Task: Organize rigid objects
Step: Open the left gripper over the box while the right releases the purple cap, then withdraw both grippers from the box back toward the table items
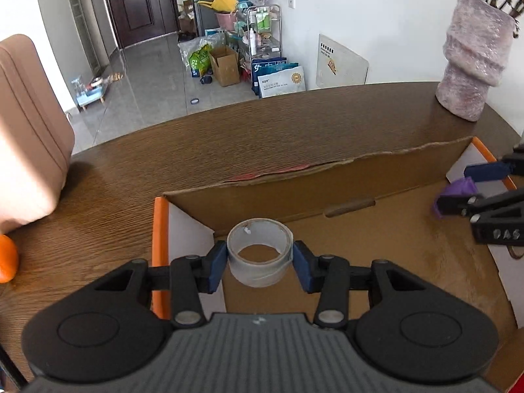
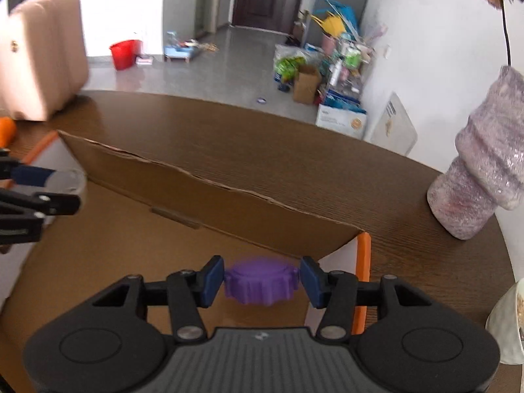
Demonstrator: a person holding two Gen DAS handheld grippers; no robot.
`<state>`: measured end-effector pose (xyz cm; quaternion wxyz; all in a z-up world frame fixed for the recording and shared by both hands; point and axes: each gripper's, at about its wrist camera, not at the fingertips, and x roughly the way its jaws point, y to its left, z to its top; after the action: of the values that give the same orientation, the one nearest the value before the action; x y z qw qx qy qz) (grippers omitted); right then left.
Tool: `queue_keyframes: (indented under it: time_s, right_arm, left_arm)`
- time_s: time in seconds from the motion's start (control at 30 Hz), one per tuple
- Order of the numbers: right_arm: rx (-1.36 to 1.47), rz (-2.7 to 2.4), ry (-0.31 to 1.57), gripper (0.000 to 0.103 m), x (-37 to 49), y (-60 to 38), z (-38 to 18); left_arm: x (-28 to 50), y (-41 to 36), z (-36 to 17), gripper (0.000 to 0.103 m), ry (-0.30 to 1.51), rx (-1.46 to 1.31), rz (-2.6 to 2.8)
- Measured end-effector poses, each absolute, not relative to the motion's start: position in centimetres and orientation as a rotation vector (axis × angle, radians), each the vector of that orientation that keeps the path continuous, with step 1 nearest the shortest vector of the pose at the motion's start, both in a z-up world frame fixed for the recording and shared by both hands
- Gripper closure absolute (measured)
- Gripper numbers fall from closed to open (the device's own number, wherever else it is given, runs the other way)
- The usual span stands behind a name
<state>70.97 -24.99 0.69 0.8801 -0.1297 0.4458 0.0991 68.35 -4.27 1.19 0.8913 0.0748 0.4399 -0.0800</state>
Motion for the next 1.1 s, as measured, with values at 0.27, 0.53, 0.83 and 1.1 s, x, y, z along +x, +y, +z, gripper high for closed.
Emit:
queue_keyframes:
  time_s: [0.27, 0.53, 0.83, 1.1]
  right_arm:
    - [-0.267, 0.214, 0.913, 0.039, 69.2, -25.1, 2.3]
    - [-0.219, 0.234, 0.841, 0.029, 63.9, -26.3, 10.3]
    - [-0.218, 0.233, 0.654, 0.019, 53.4, -26.5, 20.9]
    - [-0.177, 0.218, 0.402, 0.0, 44.1, -26.6, 24.9]
  left_arm:
    - [67.0, -4.5, 3.7, 0.042, 0.923, 0.153, -0.181]
    - [61.3, -3.2, 12.4, 0.029, 0.888, 0.106, -0.168]
    - [49.8, -1.1, 22.4, 0.014, 0.628, 0.078, -0.126]
    - [39.4, -0.7, 25.8, 0.0, 0.296, 0.112, -0.029]
